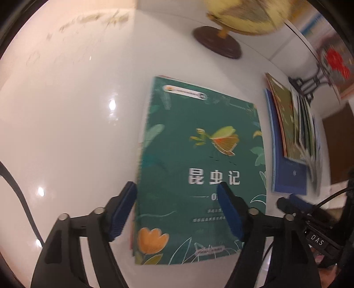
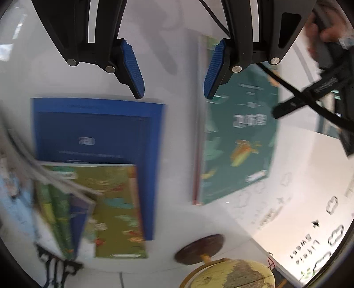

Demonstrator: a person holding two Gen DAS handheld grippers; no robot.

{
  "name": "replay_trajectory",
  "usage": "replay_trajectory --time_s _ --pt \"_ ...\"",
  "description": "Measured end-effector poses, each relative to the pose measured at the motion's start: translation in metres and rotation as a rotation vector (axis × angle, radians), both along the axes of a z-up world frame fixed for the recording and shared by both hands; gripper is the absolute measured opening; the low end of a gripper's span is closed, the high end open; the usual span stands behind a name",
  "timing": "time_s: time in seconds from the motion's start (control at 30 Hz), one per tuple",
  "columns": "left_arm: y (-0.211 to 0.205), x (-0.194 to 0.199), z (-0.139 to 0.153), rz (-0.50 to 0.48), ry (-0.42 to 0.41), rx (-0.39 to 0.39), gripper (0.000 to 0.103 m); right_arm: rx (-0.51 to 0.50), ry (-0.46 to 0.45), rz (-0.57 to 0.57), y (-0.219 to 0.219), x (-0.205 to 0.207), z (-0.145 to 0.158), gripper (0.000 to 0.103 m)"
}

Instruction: Organize books

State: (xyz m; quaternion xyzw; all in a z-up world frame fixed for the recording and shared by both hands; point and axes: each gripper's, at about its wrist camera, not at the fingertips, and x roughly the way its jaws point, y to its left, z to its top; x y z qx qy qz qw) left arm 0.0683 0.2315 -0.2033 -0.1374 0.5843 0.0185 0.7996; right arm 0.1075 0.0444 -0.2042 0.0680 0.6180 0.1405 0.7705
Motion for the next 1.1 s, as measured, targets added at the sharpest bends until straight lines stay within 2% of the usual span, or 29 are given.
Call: replay_trajectory --time_s 0.03,0.1,0.17,0.27,0.4,0.47,0.53,0.7,0.77,0.83,1.0,1.1 --pt "-0.009 0.001 -0.001 -0.024 -0.008 0.047 0.085 -0.051 -0.025 0.006 -0.004 -0.003 -0.001 0.055" --pt "-0.024 0.003 -0.001 -0.072 -0.025 0.119 0.085 -0.193 -0.081 -0.004 -0.013 -0.008 -0.003 0.055" --pt "-0.040 0.006 0.003 -0.141 -0.061 0.094 0.085 -0.311 -0.134 -0.047 -0.031 -0.014 -0.002 0.055" --pt "-0.064 0.010 0.012 -0.203 -0.130 0.158 0.087 -0.366 -0.180 -0.150 -0.061 -0.022 0.000 0.058" --pt "-0.094 0.018 0.009 -0.297 -0.194 0.265 0.087 -0.435 -0.185 -0.244 -0.090 -0.031 -0.011 0.061" --pt "-0.108 0.026 0.003 -0.341 -0.181 0.266 0.087 -0.419 -0.225 -0.284 -0.102 -0.039 -0.013 0.068" --pt "-0.121 0.032 0.000 -0.360 -0.182 0.245 0.087 -0.421 -0.245 -0.304 -0.109 -0.042 -0.015 0.079" --pt "-0.150 0.043 -0.005 -0.349 -0.220 0.195 0.087 -0.410 -0.330 -0.329 -0.125 -0.050 -0.021 0.103" --pt "-0.159 0.048 -0.009 -0.337 -0.222 0.215 0.093 -0.353 -0.334 -0.360 -0.132 -0.052 -0.025 0.103" --pt "-0.164 0.048 -0.009 -0.353 -0.229 0.206 0.093 -0.284 -0.341 -0.392 -0.136 -0.054 -0.028 0.103" --pt "-0.163 0.044 -0.014 -0.346 -0.271 0.200 0.102 -0.278 -0.358 -0.377 -0.132 -0.054 -0.026 0.103" --pt "-0.168 0.044 -0.018 -0.325 -0.312 0.258 0.102 -0.277 -0.358 -0.373 -0.131 -0.053 -0.026 0.103"
